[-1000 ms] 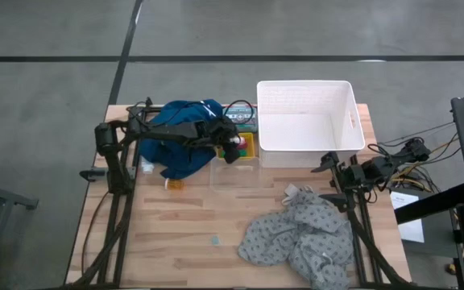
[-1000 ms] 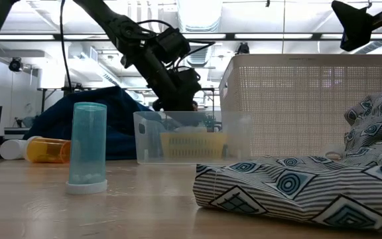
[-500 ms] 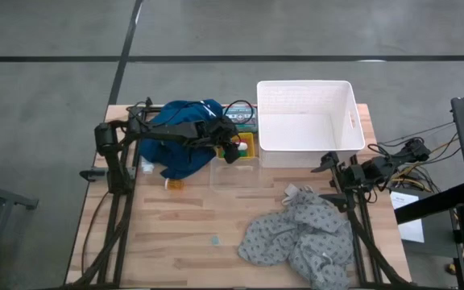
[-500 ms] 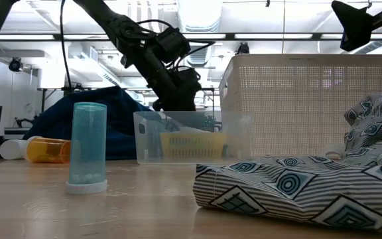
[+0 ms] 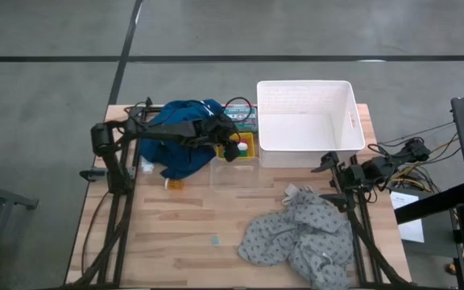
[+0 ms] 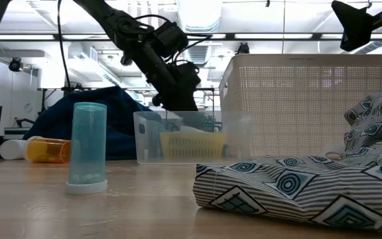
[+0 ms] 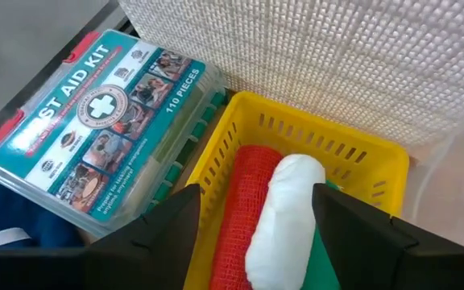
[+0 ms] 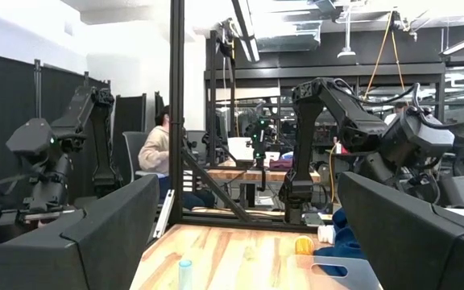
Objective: Pick & Place Medicine items
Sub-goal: Put the orange medicine bottle into the transparent bin
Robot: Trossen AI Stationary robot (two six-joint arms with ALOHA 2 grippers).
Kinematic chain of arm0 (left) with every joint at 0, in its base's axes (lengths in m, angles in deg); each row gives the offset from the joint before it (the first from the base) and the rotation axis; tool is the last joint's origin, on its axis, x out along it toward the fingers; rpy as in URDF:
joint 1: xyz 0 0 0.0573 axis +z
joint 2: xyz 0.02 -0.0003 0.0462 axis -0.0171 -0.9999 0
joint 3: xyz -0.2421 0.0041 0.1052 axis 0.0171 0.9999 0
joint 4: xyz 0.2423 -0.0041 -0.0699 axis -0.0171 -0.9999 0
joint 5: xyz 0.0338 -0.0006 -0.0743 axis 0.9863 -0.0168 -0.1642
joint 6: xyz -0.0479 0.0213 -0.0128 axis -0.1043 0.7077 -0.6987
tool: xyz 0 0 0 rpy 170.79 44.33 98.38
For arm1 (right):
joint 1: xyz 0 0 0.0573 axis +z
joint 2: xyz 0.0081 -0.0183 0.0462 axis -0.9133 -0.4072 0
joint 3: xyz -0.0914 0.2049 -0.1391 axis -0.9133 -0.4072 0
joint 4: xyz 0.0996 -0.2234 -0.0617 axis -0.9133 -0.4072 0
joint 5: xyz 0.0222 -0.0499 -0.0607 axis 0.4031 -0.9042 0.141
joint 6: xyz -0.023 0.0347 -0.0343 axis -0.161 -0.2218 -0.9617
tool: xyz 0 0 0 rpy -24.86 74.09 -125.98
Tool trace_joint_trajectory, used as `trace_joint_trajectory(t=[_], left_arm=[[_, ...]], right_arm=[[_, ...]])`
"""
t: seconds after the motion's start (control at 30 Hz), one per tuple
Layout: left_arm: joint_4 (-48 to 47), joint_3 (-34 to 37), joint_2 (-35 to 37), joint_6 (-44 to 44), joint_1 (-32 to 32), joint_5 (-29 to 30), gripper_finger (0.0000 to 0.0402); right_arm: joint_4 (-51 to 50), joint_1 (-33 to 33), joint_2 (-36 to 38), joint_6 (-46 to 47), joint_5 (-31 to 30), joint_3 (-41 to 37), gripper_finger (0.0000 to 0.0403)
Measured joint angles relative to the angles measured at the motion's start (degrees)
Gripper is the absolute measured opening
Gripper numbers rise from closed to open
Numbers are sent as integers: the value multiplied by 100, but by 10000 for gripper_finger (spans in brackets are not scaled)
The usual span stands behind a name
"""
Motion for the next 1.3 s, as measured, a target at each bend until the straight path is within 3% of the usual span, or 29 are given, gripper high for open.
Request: trace_joint_trajectory(t=[0.43, 0.8, 1.07, 1.3], left_arm=[[-420, 0, 621, -136, -343, 453, 249], [-1052, 7, 1164, -289, -1152, 1789, 246], [-1530, 9, 1468, -514, -1639, 2357, 245], [-2323, 11, 1635, -1030, -1826, 2431, 245]], right_arm=[[-1, 2, -2, 0, 2, 0, 380], [0, 2, -2, 0, 1, 0, 380], [-3, 2, -1, 1, 1, 0, 380], [-5, 2, -1, 0, 0, 0, 380]])
